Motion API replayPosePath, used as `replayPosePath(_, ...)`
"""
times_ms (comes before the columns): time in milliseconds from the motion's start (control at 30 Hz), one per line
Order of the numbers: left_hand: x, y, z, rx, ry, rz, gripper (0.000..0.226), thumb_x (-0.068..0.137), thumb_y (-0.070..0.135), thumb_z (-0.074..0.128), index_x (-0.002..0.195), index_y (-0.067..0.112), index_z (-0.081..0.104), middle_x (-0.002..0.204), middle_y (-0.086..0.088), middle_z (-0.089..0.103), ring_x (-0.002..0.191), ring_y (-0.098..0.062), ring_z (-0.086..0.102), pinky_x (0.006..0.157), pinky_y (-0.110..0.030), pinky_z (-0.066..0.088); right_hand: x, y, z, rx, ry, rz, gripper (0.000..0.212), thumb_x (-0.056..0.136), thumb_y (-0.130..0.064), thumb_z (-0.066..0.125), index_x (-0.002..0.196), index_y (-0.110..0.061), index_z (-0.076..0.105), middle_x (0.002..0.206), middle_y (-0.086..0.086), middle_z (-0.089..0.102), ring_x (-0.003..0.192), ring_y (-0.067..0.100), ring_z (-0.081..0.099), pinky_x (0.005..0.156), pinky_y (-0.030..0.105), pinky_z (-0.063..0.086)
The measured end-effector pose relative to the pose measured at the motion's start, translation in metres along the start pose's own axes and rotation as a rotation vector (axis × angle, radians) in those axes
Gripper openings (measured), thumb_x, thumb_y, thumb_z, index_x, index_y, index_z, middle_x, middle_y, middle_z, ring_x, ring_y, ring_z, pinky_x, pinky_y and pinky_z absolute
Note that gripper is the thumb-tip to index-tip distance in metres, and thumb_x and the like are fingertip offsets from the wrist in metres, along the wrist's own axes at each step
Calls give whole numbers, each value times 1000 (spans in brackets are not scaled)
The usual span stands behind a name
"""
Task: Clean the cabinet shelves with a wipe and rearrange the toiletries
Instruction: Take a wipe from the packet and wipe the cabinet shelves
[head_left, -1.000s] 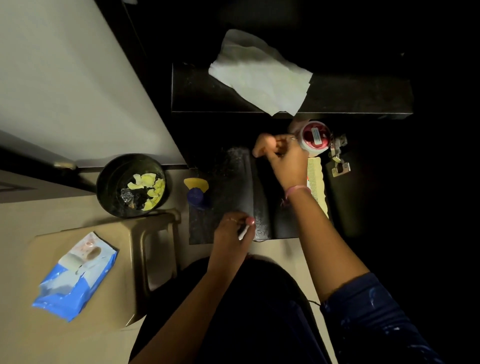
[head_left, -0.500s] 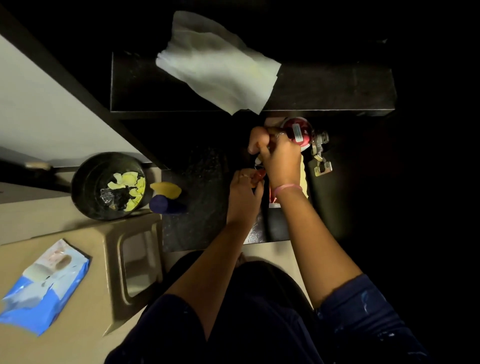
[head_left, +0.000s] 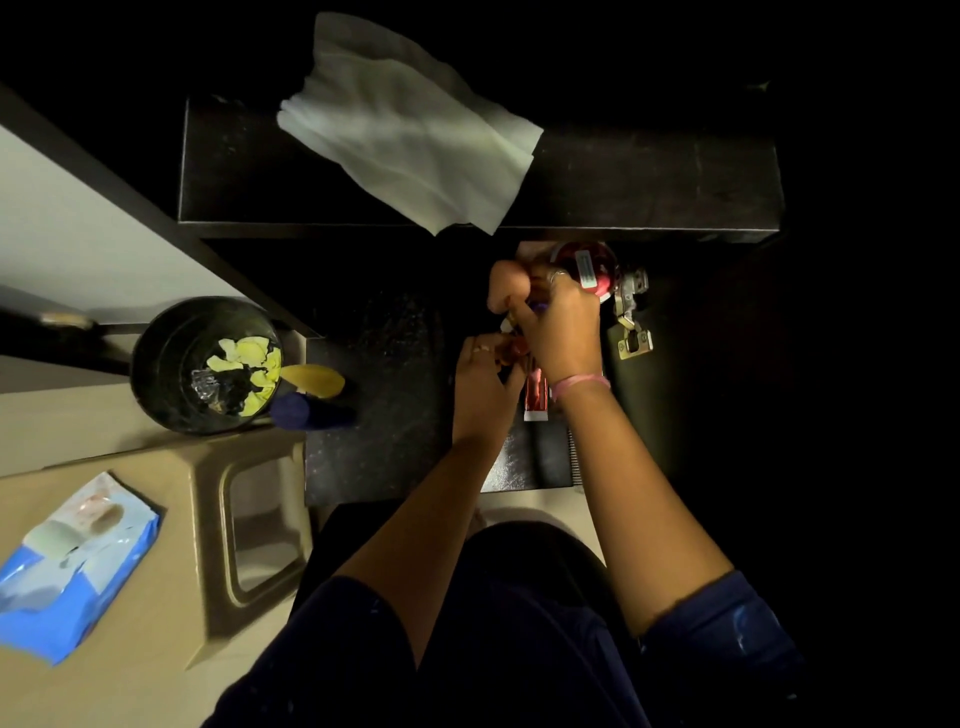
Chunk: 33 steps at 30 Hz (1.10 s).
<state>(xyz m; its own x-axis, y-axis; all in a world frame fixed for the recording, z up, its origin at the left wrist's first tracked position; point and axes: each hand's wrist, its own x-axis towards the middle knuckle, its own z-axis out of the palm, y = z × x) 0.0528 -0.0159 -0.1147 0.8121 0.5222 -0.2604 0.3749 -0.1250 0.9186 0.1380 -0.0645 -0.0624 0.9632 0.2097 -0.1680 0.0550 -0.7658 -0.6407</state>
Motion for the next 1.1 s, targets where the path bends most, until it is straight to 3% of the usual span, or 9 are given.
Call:
replayPosePath(133,1,-8,2,13,-10,15,18,82,7,65,100,4,63,109,-12,55,89,-23,65,86,-43,54,-3,5,-9,13,32,-13,28,79,-17,71,105,-7,66,95,9,71,89,21,66,82,33,53)
replayPosePath(300,-2,-12,1,65,-13,27,30,81,11,67,110,6,62,113,-10,54,96,-23,63,89,-43,52,-25,13,-27,141,138,-7,28,80,-3,67,108,-5,66,97,6,70,86,13,66,83,18,51)
replayPosePath(467,-22,-8,-16,52,28,-8,36,80,14,69,114,13,58,114,-5,51,93,-12,59,87,-33,53,-61,9,-32,349,241,22,22,83,0,61,101,-11,68,83,-8,68,71,-10,63,70,5,49)
replayPosePath(567,-59,-11,-44,56,122,36,26,80,12,68,94,29,55,91,3,51,74,-4,52,72,-27,51,-84,-8,-17,389,126,-76,25,83,-1,60,99,-17,69,82,-12,68,73,-5,64,70,10,51)
replayPosePath(633,-84,-16,-66,36,209,19,35,80,12,69,88,38,46,88,-5,53,70,-5,52,67,-19,46,-91,-20,0,333,-30,-181,23,82,-3,63,102,-14,69,89,-7,70,78,-5,64,72,4,47)
replayPosePath(767,-112,-29,-109,-63,403,-86,33,79,12,70,99,21,44,97,-15,53,76,-7,55,65,-9,45,-88,-43,41,306,-340,-284,29,86,-6,63,115,-5,63,104,9,69,94,17,67,81,17,51)
replayPosePath(833,-109,-34,-127,-91,482,-118,46,79,10,70,114,12,40,112,-17,44,92,-6,52,74,-7,47,-81,-53,60,243,-433,-349,38,87,-6,63,124,-5,57,114,13,65,101,22,63,86,25,50)
replayPosePath(967,-81,-36,-152,-58,505,-82,78,76,14,73,138,8,27,135,-16,31,121,-23,43,99,-28,45,-65,-74,86,116,-619,-481,49,87,-9,62,134,-9,48,137,12,52,127,26,48,105,35,41)
replayPosePath(1100,-56,-36,-162,-81,390,-19,61,77,13,71,129,13,40,129,-8,41,121,-21,46,102,-36,46,-57,-82,95,51,-632,-531,39,90,-15,59,128,-9,56,129,12,59,121,25,54,102,39,43)
